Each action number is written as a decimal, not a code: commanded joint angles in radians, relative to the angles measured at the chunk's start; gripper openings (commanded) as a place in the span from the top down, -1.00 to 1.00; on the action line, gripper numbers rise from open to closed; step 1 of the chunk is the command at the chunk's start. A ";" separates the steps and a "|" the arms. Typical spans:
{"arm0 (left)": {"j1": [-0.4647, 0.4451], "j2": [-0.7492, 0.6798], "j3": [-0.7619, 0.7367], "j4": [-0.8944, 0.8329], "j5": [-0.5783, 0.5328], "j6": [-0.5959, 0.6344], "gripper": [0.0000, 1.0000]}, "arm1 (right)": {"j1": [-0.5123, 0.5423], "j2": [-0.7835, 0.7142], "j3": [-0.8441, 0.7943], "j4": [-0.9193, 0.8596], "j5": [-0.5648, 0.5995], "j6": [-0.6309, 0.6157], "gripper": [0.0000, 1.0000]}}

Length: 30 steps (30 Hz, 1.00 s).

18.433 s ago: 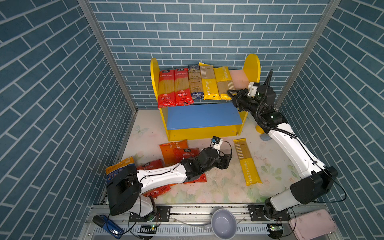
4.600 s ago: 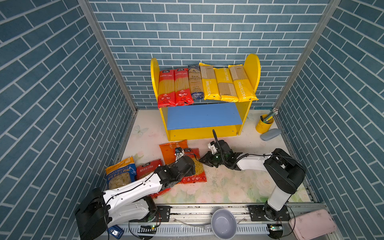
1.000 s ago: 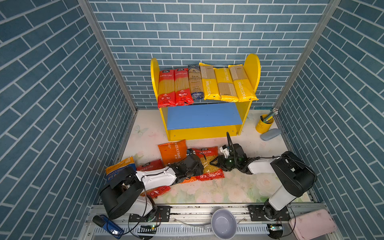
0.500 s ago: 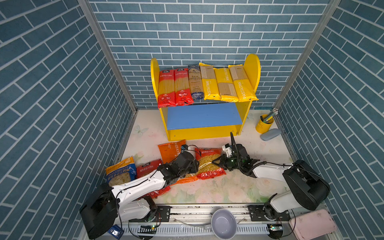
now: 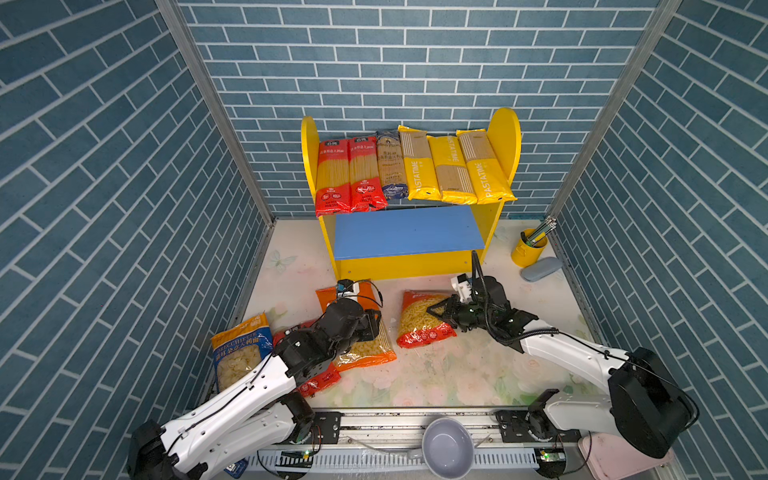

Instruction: Place and organize the pasta boxes and bags onto the shelf

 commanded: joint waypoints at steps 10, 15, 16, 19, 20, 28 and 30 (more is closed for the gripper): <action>0.111 -0.201 -0.109 -0.153 -0.006 -0.025 -0.02 | 0.072 0.001 0.333 0.115 0.035 -0.063 0.95; 0.163 -0.266 -0.145 -0.143 0.030 -0.036 -0.03 | 0.102 0.101 0.415 0.238 0.061 -0.201 0.95; 0.166 -0.263 -0.150 -0.145 0.034 -0.041 -0.03 | 0.100 0.131 0.427 0.289 0.055 -0.221 0.94; 0.169 -0.260 -0.182 -0.111 0.055 -0.056 -0.03 | 0.100 0.247 0.500 0.378 0.036 -0.249 0.94; 0.168 -0.258 -0.193 -0.102 0.062 -0.066 -0.03 | 0.100 0.286 0.522 0.419 0.025 -0.246 0.93; 0.170 -0.252 -0.224 -0.089 0.082 -0.080 -0.03 | 0.088 0.512 0.638 0.626 0.027 -0.196 0.93; 0.170 -0.250 -0.221 -0.094 0.083 -0.078 -0.03 | 0.084 0.537 0.656 0.645 0.026 -0.173 0.93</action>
